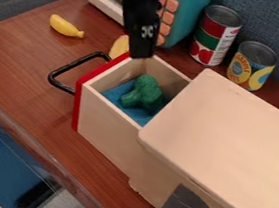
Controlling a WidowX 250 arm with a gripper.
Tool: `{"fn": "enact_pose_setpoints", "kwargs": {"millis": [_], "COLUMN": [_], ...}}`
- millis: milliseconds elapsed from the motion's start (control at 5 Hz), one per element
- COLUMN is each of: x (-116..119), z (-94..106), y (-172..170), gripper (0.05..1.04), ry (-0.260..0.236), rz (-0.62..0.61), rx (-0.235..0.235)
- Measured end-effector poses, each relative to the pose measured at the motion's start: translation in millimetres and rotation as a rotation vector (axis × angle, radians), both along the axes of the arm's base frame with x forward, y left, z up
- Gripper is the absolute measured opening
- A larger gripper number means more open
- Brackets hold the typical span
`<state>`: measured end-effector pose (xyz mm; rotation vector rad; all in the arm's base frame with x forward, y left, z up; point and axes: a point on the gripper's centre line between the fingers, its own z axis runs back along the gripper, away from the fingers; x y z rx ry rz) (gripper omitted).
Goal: Take the object in the drawer and put it on the bottom left of the table
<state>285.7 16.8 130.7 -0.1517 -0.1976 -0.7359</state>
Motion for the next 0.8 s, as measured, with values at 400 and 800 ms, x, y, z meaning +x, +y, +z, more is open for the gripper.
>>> {"fn": "enact_pose_setpoints", "kwargs": {"millis": [400, 800], "x": [-8.4, -10.2], "z": [-22.7, -36.2], "y": [-22.7, -32.3], "gripper": [0.999, 0.999], "ry": [0.007, -0.023], "rz": [-0.127, -0.158], "rx": [0.060, 0.083]}}
